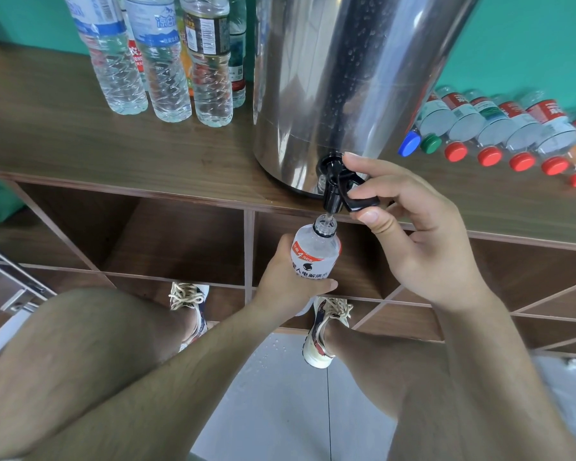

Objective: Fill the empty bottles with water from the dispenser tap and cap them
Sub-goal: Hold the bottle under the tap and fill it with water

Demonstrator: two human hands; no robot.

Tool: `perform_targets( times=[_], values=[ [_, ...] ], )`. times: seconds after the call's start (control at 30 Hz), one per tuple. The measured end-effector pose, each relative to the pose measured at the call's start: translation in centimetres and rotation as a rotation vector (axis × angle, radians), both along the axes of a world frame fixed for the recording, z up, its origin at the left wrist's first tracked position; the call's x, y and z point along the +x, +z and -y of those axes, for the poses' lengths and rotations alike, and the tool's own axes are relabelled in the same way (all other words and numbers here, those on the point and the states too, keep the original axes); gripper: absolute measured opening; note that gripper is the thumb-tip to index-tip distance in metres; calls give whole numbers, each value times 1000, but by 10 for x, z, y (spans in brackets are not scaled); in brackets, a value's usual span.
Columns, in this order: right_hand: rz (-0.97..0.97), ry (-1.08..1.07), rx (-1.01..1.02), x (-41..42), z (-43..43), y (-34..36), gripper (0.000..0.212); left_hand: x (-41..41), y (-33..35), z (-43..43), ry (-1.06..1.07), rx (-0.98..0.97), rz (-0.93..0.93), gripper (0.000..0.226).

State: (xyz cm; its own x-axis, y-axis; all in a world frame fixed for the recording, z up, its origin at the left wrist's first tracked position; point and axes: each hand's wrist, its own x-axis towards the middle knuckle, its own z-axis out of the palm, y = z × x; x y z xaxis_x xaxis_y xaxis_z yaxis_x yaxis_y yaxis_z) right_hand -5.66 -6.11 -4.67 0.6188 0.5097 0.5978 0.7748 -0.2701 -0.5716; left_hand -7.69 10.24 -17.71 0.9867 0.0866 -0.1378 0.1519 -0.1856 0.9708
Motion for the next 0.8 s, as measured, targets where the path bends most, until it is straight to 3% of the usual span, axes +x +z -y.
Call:
perform_targets(
  times=[0.8],
  values=[
    [-39, -17, 25, 1, 2, -4, 20, 1, -2, 1, -2, 9, -5, 79]
  ],
)
